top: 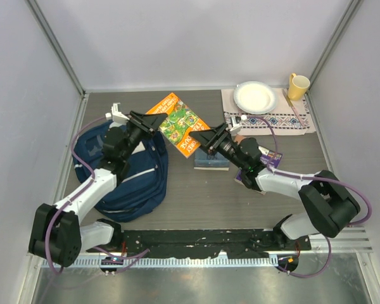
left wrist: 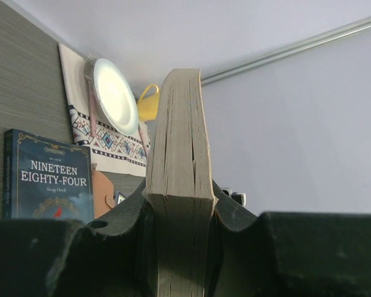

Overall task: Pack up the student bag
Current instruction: Pick up the book from the center of the board.

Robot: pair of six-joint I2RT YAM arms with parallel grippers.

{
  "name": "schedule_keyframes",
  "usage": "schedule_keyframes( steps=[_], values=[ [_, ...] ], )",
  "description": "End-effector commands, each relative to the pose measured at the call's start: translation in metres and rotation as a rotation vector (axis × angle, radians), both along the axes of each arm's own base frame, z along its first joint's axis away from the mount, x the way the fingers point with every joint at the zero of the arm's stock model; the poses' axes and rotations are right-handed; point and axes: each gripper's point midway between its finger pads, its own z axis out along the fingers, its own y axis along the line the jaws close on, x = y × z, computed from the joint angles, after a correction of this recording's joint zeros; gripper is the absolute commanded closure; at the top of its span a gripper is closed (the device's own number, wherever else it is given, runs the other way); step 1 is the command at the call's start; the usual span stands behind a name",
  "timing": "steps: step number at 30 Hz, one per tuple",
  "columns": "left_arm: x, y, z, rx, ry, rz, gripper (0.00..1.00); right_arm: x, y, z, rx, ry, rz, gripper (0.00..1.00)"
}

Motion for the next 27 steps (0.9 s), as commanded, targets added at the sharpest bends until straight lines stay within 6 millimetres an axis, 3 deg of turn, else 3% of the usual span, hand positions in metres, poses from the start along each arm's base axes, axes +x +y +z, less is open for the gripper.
schedule_keyframes(
  steps=[1,6,7,8,11,12,13,15,16,18,19,21,22,23,27],
  values=[
    [-0.003,0.002,0.035,-0.079,-0.118,0.011,1.00,0.000,-0.005,0.034,0.081,-0.086,-0.033,0.49],
    [-0.005,-0.005,0.024,-0.071,-0.095,-0.018,1.00,-0.001,-0.001,0.037,0.096,-0.092,-0.011,0.66],
    [-0.005,-0.007,0.021,-0.069,-0.091,-0.025,1.00,0.000,0.000,0.037,0.096,-0.092,-0.008,0.86],
    [-0.008,-0.010,0.018,-0.062,-0.087,-0.051,1.00,0.000,0.000,0.037,0.093,-0.093,-0.010,0.91],
    [-0.012,-0.016,0.007,-0.016,-0.080,-0.093,0.76,0.002,-0.003,0.034,0.074,-0.084,-0.029,0.96],
    [-0.016,-0.020,0.004,0.010,-0.071,-0.122,0.55,0.003,-0.005,0.034,0.056,-0.097,-0.051,0.97],
    [-0.017,-0.021,-0.022,0.111,-0.007,-0.135,0.42,0.007,-0.007,0.020,0.001,-0.057,-0.072,0.98],
    [-0.023,-0.018,-0.025,0.237,-0.001,-0.150,0.23,0.013,-0.020,0.021,-0.062,-0.048,-0.156,0.99],
    [-0.031,-0.010,-0.061,0.392,0.092,-0.159,0.18,0.015,-0.026,0.001,-0.166,-0.009,-0.186,0.99],
    [-0.034,0.011,-0.063,0.546,0.109,-0.099,0.10,0.019,-0.046,0.001,-0.233,0.006,-0.278,0.99],
    [-0.048,0.026,-0.089,0.679,0.187,-0.108,0.06,0.023,-0.059,-0.015,-0.317,0.043,-0.336,0.99],
    [-0.055,0.044,-0.091,0.790,0.216,-0.076,0.05,0.025,-0.078,-0.013,-0.350,0.039,-0.392,0.99],
    [-0.067,0.062,-0.110,0.882,0.313,-0.063,0.04,0.026,-0.085,-0.021,-0.388,0.062,-0.413,0.99],
    [-0.072,0.070,-0.116,0.942,0.341,-0.068,0.04,0.026,-0.090,-0.022,-0.402,0.062,-0.424,0.99],
    [-0.094,0.084,-0.134,1.077,0.434,-0.127,0.04,0.025,-0.102,-0.025,-0.429,0.072,-0.438,0.99]
  ],
)
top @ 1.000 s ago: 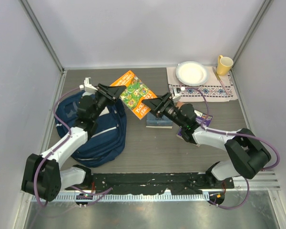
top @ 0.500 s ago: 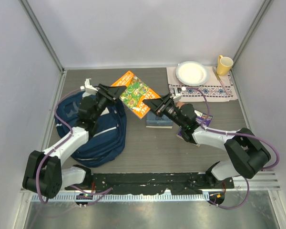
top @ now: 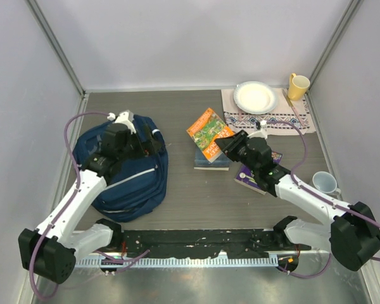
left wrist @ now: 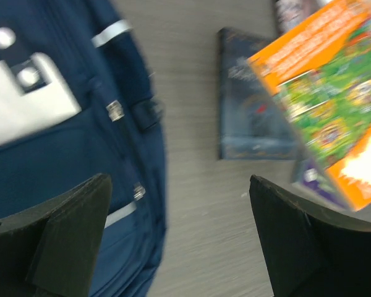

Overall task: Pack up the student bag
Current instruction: Pick up the book from the center of the board, then adjust the student bag at the center of the board.

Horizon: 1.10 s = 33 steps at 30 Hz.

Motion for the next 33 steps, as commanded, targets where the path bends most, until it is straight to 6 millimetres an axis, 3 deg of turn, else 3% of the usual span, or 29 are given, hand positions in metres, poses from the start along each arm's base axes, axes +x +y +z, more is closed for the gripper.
schedule_keyframes(
  steps=[1,3,5,9,16,23,31,33],
  values=[
    [-0.051,0.037,-0.052,0.321,0.245,-0.064,0.04,0.009,-0.018,0.031,-0.030,-0.081,-0.073,0.99],
    [-0.059,0.033,-0.049,0.374,0.276,-0.096,0.04,0.007,-0.017,0.029,-0.027,-0.073,-0.057,0.99],
    [-0.068,0.045,-0.062,0.519,0.356,-0.081,0.06,0.005,-0.016,0.028,-0.021,-0.067,-0.043,0.99],
    [-0.078,0.035,-0.066,0.655,0.371,-0.144,0.05,0.003,-0.014,0.026,-0.009,-0.057,-0.025,0.99],
    [-0.076,0.035,-0.084,0.716,0.410,-0.152,0.05,0.004,-0.017,0.020,-0.010,-0.029,-0.016,0.99],
    [-0.074,0.038,-0.117,0.790,0.484,-0.159,0.07,0.005,-0.024,0.010,0.001,-0.004,-0.022,0.99],
    [-0.064,0.026,-0.135,0.787,0.503,-0.171,0.09,0.005,-0.027,0.002,0.003,0.022,0.001,0.98],
    [-0.061,0.027,-0.138,0.804,0.505,-0.164,0.19,0.006,-0.028,0.000,0.004,0.027,-0.001,0.98]
  ],
)
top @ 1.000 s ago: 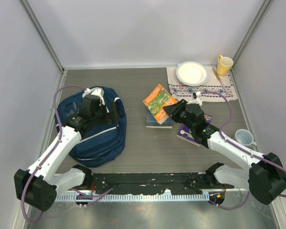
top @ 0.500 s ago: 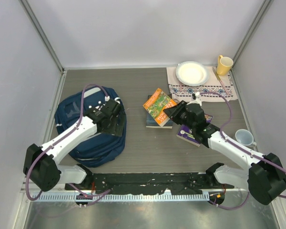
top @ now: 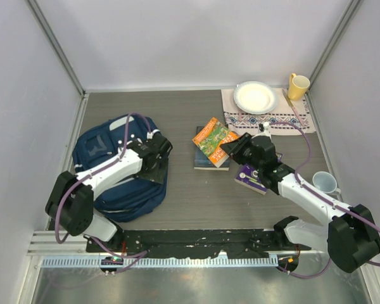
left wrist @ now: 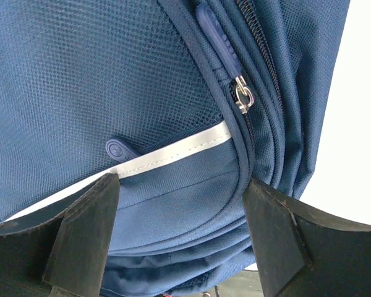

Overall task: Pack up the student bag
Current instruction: Adjust the student bag at the center of the board.

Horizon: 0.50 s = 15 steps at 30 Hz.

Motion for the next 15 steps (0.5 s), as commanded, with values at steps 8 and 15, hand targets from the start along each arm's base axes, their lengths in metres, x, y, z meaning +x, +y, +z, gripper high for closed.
schedule_keyframes(
  steps=[8,15],
  values=[
    [0.041,-0.020,0.004,-0.002,-0.089,0.037,0.72,0.009,0.004,0.034,0.085,-0.097,0.028,0.98],
    [0.077,-0.067,0.045,-0.167,-0.163,-0.017,1.00,0.009,0.000,0.034,0.077,-0.095,0.024,0.99]
  ],
)
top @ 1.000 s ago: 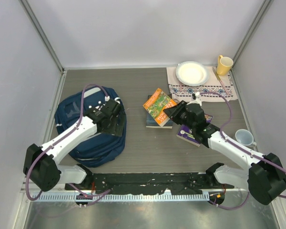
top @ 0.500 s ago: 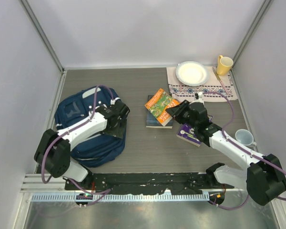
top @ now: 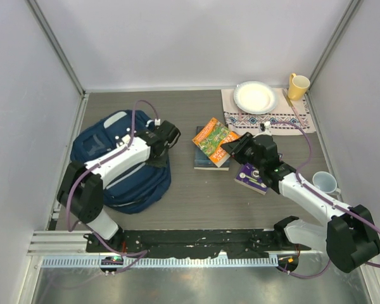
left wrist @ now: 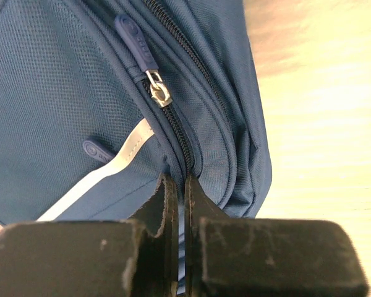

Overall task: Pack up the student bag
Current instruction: Adjust the student bag at the center of the board, then place the book in the student bag.

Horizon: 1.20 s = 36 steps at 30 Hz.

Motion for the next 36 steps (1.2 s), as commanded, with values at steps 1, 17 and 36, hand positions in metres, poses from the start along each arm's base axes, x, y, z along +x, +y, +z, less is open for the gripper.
schedule_keyframes(
  steps=[1,17,36],
  values=[
    [0.045,-0.043,0.048,-0.174,-0.144,-0.016,1.00,0.008,0.002,0.033,0.053,-0.110,0.004,0.98],
    [0.000,-0.047,0.051,-0.315,-0.073,-0.133,0.30,0.005,0.004,0.023,0.036,-0.086,0.034,0.97],
    [-0.040,-0.039,0.009,-0.295,0.117,-0.181,0.46,0.005,0.008,0.023,0.050,-0.077,0.055,0.97]
  ],
)
